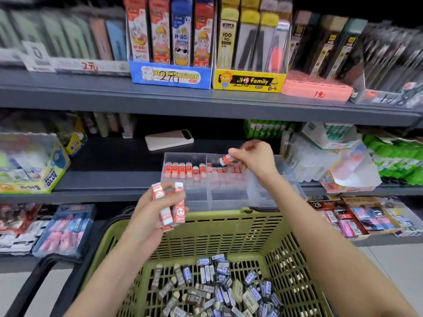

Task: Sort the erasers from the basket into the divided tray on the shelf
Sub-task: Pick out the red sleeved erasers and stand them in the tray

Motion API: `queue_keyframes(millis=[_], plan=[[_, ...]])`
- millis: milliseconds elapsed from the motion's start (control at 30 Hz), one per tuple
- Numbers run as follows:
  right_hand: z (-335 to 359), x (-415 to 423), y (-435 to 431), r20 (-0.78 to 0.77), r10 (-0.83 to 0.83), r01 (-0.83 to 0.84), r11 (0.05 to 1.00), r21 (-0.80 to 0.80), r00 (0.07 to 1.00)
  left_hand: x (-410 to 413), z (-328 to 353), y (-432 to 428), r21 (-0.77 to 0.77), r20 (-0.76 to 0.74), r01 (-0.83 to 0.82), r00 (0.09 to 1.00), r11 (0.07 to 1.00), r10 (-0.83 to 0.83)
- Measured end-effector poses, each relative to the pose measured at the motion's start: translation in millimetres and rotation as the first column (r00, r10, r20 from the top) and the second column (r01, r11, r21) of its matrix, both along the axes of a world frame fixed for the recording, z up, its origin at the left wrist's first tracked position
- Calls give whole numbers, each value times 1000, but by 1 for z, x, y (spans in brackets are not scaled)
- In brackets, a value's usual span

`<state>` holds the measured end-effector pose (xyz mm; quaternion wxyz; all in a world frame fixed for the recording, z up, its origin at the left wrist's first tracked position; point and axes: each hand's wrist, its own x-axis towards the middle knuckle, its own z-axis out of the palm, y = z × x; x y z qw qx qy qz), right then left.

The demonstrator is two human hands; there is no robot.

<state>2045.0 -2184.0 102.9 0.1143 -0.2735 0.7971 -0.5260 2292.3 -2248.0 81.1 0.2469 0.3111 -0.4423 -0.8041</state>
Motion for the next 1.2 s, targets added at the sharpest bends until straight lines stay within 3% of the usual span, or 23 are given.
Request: queue_keyframes(millis=[100,200,300,800,967,1067,1133,1200], plan=[[-8,-10,-26,-123,105,-81,979,189,987,-8,5,-18,-28,5,-34,999,999,34],[-9,-14,-39,-133,307,-217,864,454,942,-14,5,-30,-31,-8,-46,999,998,46],[-5,-14,-47,-130,325,-198,799,567,937,-18,4,-36,-16,-25,-40,999,999,40],[-30,3,-52,-240,267,-113,853,510,933,-24,4,-40,-15,-48,-56,997,998,55],[-25,1,-46,-161,386,-226,776,589,908,-30,5,-38,10,-68,-31,997,999,31],[-12,6,-37,-302,416,-167,781,601,858,-36,6,-37,53,-102,-15,995,998,21],[1,21,-29,-296,378,-236,876,422,877,-39,7,-36,77,-115,-7,993,997,16],[15,44,-18,-37,465,-459,881,117,884,-41,7,-35,80,-121,7,993,997,3]])
